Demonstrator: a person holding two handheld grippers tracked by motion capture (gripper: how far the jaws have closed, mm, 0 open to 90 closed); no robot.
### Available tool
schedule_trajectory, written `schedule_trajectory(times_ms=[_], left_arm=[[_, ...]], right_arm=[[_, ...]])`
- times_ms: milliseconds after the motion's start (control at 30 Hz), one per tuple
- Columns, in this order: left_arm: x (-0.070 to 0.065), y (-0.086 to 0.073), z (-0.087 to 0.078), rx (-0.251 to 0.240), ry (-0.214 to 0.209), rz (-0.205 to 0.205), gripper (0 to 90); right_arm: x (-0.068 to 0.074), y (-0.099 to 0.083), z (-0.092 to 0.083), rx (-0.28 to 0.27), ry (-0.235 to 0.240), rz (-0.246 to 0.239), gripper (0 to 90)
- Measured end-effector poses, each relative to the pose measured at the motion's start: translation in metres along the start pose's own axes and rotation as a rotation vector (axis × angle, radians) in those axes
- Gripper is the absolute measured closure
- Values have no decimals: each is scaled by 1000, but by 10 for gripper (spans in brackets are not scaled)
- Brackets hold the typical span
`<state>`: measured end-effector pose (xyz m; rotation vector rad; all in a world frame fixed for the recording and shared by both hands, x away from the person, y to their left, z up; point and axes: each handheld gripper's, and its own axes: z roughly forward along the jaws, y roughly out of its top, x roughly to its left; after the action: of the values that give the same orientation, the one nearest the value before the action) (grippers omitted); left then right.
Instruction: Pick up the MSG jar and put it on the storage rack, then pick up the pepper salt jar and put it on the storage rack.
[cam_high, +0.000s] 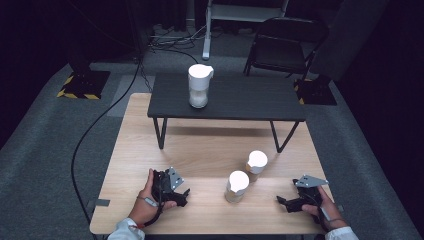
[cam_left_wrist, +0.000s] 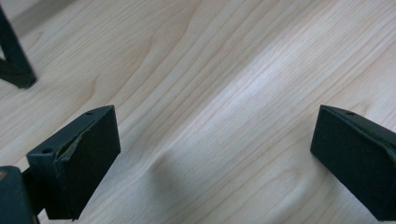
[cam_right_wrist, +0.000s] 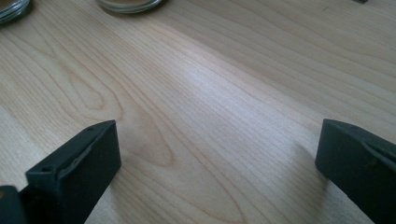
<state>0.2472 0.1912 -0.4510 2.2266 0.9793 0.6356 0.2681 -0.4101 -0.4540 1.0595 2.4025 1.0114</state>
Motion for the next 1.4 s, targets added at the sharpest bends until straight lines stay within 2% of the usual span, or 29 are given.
schedule_trajectory(times_ms=[67,333,467,533,1400], left_arm=[[4,-3,-1,1,-4,-23,11],[25,-10,-1,16,-67,-133,2],[32,-11,-2,31,-88,-171,2],[33,-13,-3,33,-82,-183,0],[36,-15,-4,32,-87,-175,0]], right_arm=[[0,0,0,0,0,0,0],[0,0,0,0,0,0,0],[0,0,0,0,0,0,0],[0,0,0,0,0,0,0],[0,0,0,0,0,0,0]])
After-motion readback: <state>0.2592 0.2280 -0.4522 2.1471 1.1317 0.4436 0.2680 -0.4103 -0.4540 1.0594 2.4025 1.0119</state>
